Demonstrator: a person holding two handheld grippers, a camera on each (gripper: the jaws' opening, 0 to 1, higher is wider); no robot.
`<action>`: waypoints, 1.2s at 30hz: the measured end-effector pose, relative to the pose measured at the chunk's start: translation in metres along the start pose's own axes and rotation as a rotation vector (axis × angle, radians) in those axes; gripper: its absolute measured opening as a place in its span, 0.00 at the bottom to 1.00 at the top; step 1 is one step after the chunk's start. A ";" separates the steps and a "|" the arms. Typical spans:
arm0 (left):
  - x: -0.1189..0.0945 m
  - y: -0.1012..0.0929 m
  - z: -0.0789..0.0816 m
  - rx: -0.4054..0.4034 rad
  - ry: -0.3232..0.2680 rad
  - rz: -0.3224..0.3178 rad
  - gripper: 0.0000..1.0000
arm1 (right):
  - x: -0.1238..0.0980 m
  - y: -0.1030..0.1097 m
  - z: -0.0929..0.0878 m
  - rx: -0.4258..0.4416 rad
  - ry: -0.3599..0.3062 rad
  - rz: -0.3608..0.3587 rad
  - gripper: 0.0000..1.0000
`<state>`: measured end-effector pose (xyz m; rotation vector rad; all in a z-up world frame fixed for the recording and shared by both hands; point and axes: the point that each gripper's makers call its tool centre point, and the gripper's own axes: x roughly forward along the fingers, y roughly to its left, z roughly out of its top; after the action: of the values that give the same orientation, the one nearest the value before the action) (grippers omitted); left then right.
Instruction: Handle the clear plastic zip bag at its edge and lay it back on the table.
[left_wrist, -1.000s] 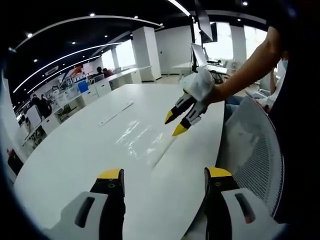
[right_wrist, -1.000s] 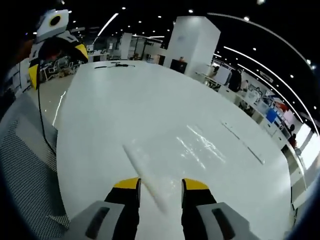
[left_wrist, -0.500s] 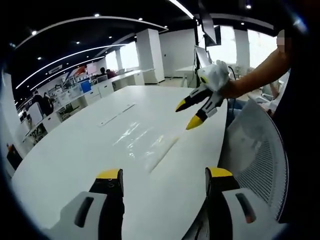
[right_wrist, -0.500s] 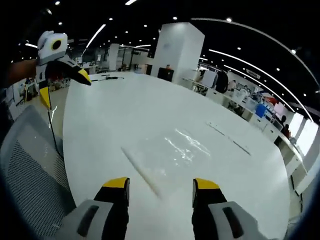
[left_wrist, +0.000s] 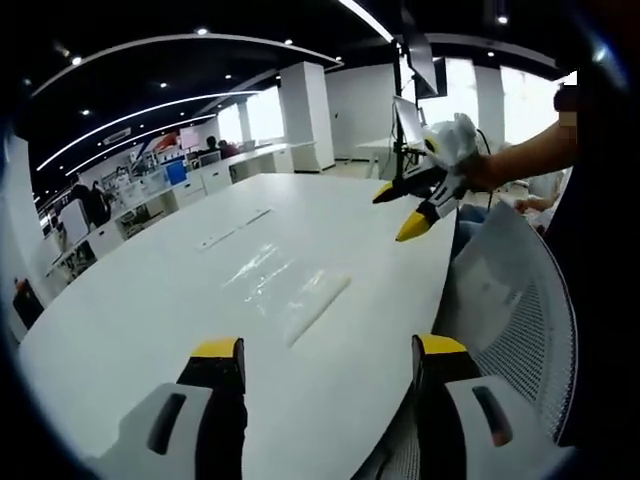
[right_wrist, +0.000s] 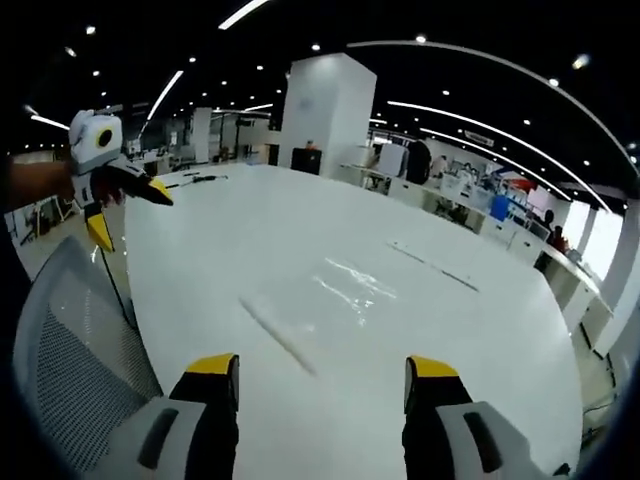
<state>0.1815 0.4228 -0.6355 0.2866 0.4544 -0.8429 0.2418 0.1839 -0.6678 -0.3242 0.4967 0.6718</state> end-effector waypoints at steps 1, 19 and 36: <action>0.000 0.000 -0.002 -0.002 0.000 0.001 0.67 | -0.002 0.000 -0.001 0.001 0.001 0.001 0.69; -0.019 -0.012 -0.022 -0.046 0.019 0.009 0.73 | -0.039 0.022 -0.023 0.049 -0.020 0.041 0.86; -0.033 -0.016 -0.022 -0.088 -0.022 0.034 0.93 | -0.066 0.027 -0.038 0.083 -0.022 0.035 1.00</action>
<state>0.1439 0.4428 -0.6389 0.2028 0.4636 -0.7902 0.1671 0.1533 -0.6680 -0.2298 0.5090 0.6859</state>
